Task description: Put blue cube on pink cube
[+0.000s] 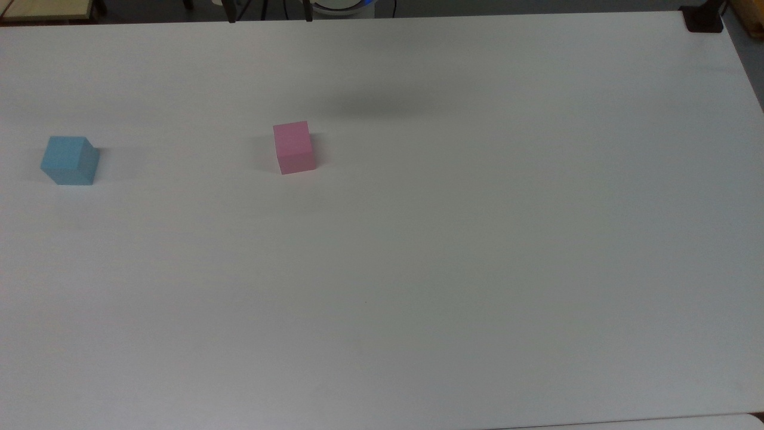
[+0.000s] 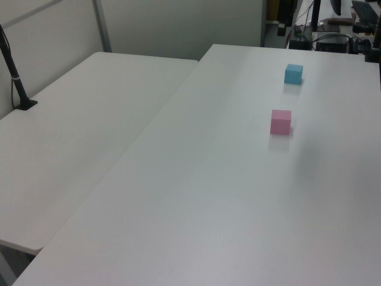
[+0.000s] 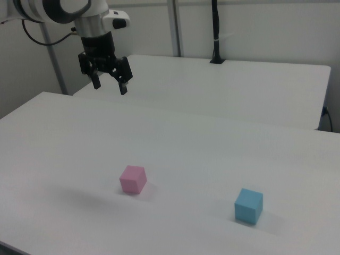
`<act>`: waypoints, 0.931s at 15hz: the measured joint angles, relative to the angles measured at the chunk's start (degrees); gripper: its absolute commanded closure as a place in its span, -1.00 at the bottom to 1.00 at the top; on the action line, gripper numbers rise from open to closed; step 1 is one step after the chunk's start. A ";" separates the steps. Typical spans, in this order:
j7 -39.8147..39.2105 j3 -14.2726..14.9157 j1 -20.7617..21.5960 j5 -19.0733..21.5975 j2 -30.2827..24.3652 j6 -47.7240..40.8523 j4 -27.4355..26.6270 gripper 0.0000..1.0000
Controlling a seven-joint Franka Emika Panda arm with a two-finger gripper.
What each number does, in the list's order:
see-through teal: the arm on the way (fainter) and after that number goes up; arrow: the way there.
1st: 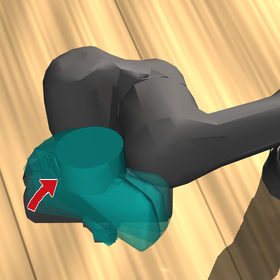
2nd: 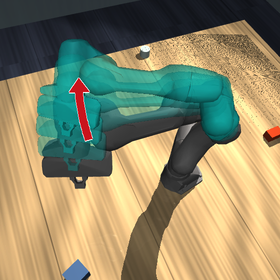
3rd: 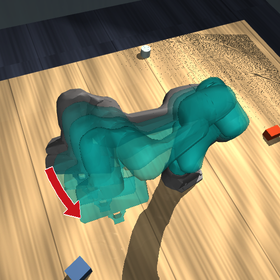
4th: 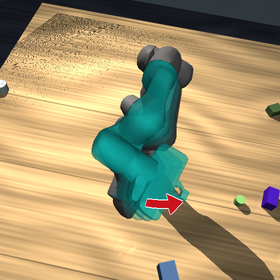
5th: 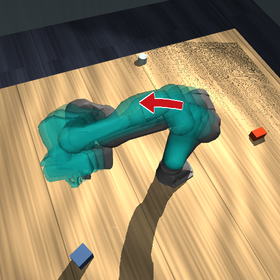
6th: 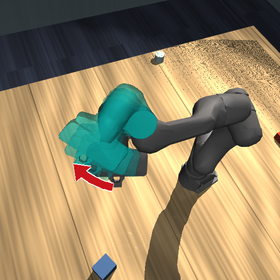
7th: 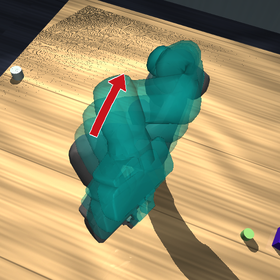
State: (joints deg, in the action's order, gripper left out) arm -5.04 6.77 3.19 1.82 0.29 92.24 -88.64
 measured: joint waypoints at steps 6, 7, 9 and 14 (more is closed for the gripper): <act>-2.69 0.29 -3.07 -0.06 -0.45 0.00 -0.37 -1.00; -5.78 0.47 -4.65 -0.06 -0.73 0.00 -0.79 -1.00; -11.00 0.80 -7.72 -0.06 -1.23 0.00 -1.77 -1.00; -17.44 1.65 -15.01 -0.06 -1.06 7.32 -7.16 -1.00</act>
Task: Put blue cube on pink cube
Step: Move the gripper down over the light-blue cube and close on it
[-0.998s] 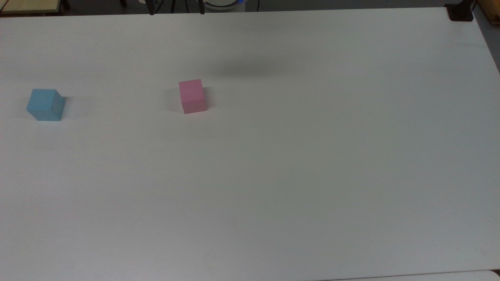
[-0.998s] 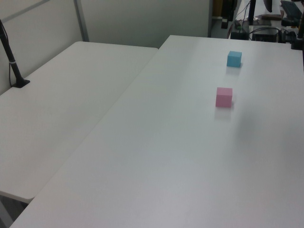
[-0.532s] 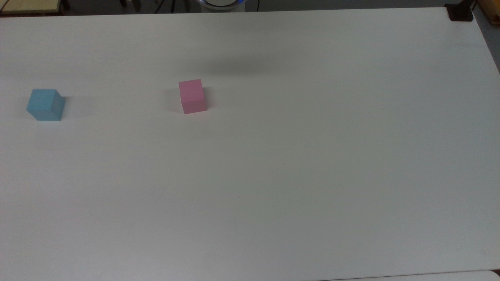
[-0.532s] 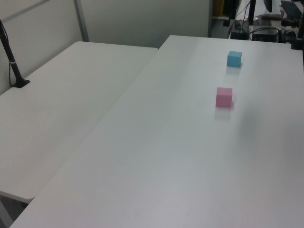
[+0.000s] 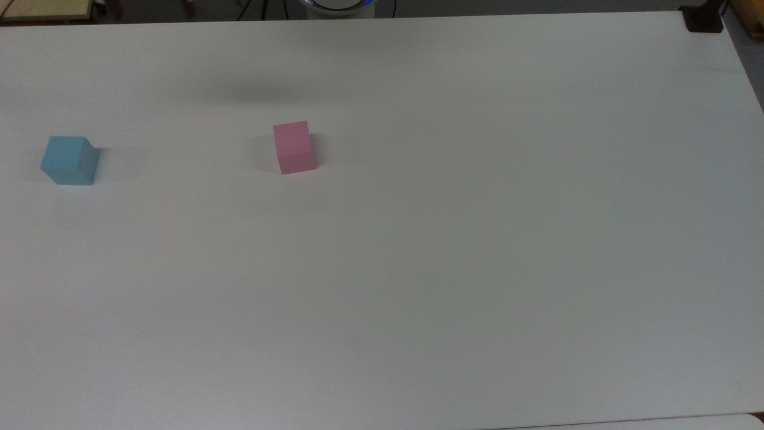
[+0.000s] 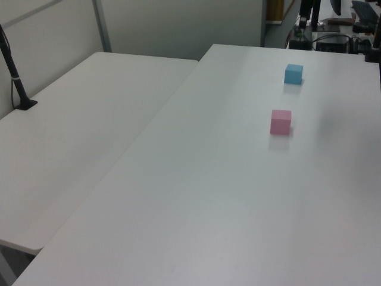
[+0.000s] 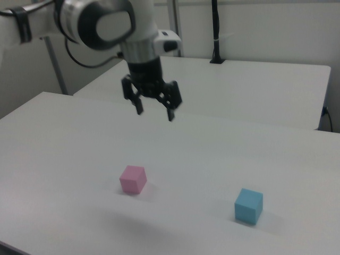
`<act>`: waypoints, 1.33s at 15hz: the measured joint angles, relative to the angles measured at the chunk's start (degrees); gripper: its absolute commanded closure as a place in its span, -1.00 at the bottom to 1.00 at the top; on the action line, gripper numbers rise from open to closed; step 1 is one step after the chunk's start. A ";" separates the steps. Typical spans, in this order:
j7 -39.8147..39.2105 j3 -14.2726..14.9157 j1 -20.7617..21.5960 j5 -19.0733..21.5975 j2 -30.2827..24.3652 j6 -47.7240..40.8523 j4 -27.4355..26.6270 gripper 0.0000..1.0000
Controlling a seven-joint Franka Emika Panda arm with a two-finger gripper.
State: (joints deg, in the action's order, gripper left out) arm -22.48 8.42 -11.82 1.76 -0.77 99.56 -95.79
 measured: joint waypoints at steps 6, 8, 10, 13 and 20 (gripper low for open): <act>-4.94 5.85 -1.66 0.00 4.85 11.39 -5.56 -1.00; -7.60 7.14 -2.81 0.00 6.83 12.83 -5.57 -1.00; -8.59 7.31 -4.74 0.00 8.43 15.25 -5.57 -1.00; -8.74 7.34 -6.90 0.00 11.04 19.12 -5.47 -1.00; -8.67 7.25 -8.23 0.06 19.50 25.65 -3.05 -1.00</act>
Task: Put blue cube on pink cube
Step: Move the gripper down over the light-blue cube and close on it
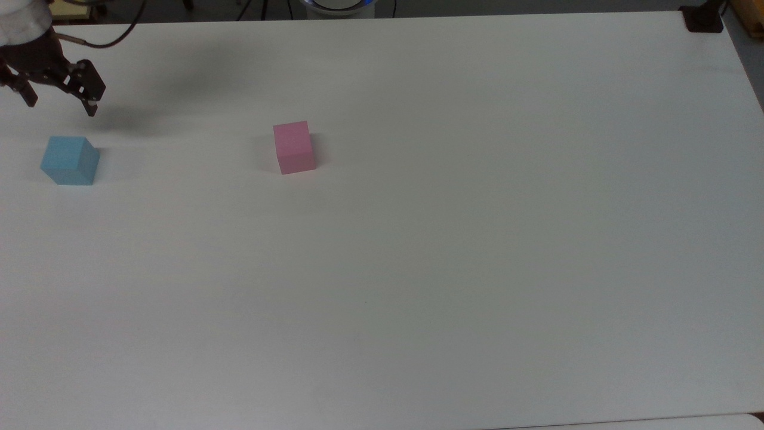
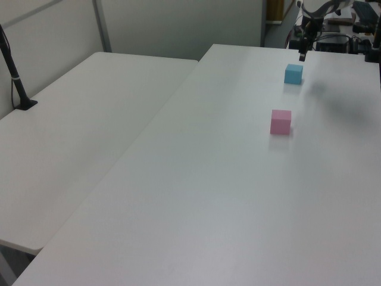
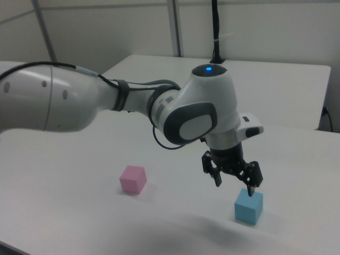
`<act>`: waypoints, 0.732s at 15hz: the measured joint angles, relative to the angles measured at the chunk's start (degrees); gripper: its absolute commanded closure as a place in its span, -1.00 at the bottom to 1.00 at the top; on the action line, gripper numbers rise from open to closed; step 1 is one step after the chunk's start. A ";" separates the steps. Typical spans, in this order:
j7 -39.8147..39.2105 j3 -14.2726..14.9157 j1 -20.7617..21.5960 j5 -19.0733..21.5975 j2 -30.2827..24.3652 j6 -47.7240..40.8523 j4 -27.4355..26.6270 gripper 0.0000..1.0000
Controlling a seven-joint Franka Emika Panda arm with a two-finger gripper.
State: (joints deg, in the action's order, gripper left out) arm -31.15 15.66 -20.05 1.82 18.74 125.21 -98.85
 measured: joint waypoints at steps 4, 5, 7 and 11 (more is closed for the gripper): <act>0.47 -0.25 0.05 0.00 2.70 1.70 0.64 -1.00; 0.93 -0.26 0.05 0.00 3.24 1.81 0.75 -1.00; 2.09 -0.26 0.04 0.00 4.38 3.53 1.26 -1.00; 3.53 -0.23 -0.22 0.00 6.87 5.99 2.57 -1.00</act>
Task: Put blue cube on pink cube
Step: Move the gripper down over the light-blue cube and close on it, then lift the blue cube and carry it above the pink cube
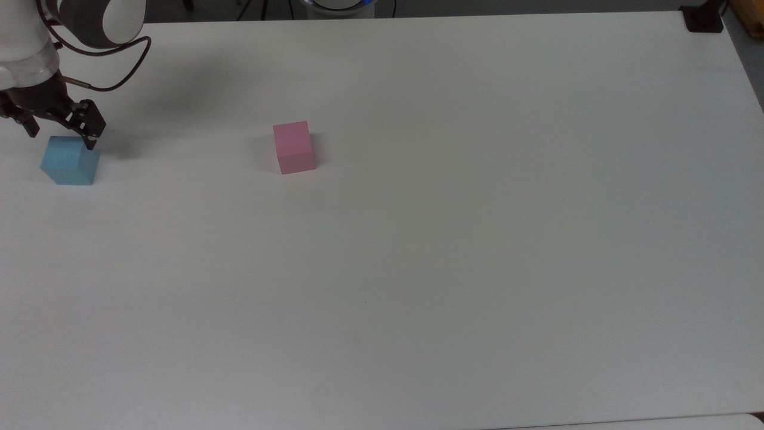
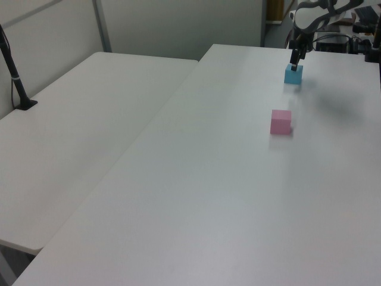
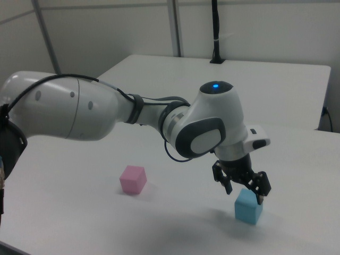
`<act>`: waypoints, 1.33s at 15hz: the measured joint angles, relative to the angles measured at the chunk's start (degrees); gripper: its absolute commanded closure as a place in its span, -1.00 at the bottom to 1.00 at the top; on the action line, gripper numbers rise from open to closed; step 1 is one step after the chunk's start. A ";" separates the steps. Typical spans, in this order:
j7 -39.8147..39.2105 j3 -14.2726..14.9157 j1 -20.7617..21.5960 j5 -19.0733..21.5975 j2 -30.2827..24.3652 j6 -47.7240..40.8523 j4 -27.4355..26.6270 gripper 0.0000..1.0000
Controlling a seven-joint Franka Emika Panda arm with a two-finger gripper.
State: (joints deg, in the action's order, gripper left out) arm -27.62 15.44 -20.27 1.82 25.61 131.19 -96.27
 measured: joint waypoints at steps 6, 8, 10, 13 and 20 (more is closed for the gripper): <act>0.00 0.02 -0.92 -0.01 2.12 1.64 0.34 -0.91; 0.00 0.02 -1.16 -0.01 2.44 2.20 0.37 -0.13; 0.00 0.03 -1.31 -0.01 2.51 2.37 0.40 0.08; 0.01 0.01 -1.31 -0.01 2.49 2.38 0.56 0.08; 1.79 -0.33 -1.16 0.00 1.51 2.25 1.89 0.08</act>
State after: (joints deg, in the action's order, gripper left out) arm -25.83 15.11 -21.44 1.82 27.12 133.44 -94.39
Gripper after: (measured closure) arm 0.441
